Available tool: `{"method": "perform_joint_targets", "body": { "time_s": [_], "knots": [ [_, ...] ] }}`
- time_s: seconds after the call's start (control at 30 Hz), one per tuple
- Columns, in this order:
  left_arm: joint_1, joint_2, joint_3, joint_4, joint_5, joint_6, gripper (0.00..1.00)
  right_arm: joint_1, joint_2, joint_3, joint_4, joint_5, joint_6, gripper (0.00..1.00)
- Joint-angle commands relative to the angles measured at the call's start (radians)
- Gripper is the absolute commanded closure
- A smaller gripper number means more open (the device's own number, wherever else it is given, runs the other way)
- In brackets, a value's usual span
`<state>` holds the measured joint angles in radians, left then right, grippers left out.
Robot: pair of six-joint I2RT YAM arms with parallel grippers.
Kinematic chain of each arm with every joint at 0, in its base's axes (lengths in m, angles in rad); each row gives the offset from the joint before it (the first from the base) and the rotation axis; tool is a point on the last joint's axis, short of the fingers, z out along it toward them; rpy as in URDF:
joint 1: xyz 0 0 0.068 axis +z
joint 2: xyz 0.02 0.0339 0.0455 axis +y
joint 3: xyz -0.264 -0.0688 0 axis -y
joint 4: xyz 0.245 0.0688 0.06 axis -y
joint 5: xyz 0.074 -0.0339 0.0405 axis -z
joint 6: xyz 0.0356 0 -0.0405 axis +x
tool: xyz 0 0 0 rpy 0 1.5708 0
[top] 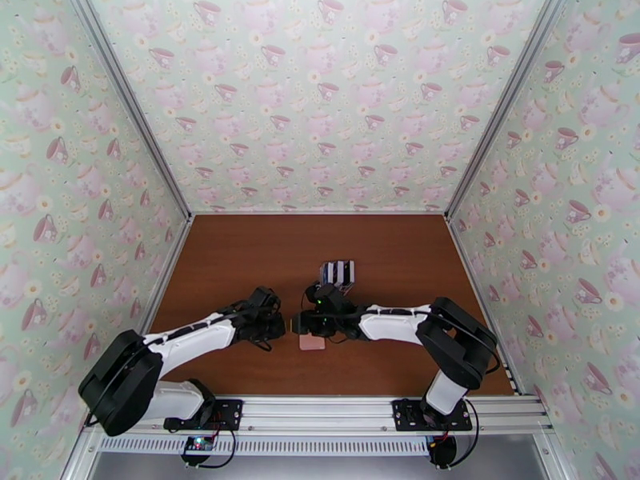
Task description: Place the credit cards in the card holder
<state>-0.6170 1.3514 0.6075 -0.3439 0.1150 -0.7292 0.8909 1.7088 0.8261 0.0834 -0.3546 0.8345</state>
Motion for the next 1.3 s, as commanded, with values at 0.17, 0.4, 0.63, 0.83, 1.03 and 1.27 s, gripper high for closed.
{"method": "perform_joint_targets", "body": {
  "time_s": [0.17,0.4,0.63,0.83,1.03,1.27],
  "knots": [
    [0.025,-0.026,0.003,-0.033,-0.005,0.033,0.84,0.005,-0.017,0.010,-0.010,-0.006,0.003,0.24],
    [0.028,-0.028,0.036,-0.045,0.005,0.045,0.84,0.005,-0.099,0.021,-0.044,0.003,-0.007,0.25],
    [0.009,-0.020,0.083,-0.045,0.028,0.053,0.83,-0.011,-0.174,0.009,-0.144,0.047,-0.044,0.27],
    [-0.032,0.002,0.143,-0.036,0.038,0.052,0.83,-0.065,-0.234,-0.079,-0.149,0.054,-0.044,0.30],
    [-0.095,0.064,0.206,-0.014,0.045,0.048,0.83,-0.122,-0.276,-0.150,-0.143,0.040,-0.049,0.48],
    [-0.136,0.132,0.218,0.025,0.052,0.029,0.83,-0.136,-0.272,-0.201,-0.096,0.015,-0.037,0.52]
  ]
}}
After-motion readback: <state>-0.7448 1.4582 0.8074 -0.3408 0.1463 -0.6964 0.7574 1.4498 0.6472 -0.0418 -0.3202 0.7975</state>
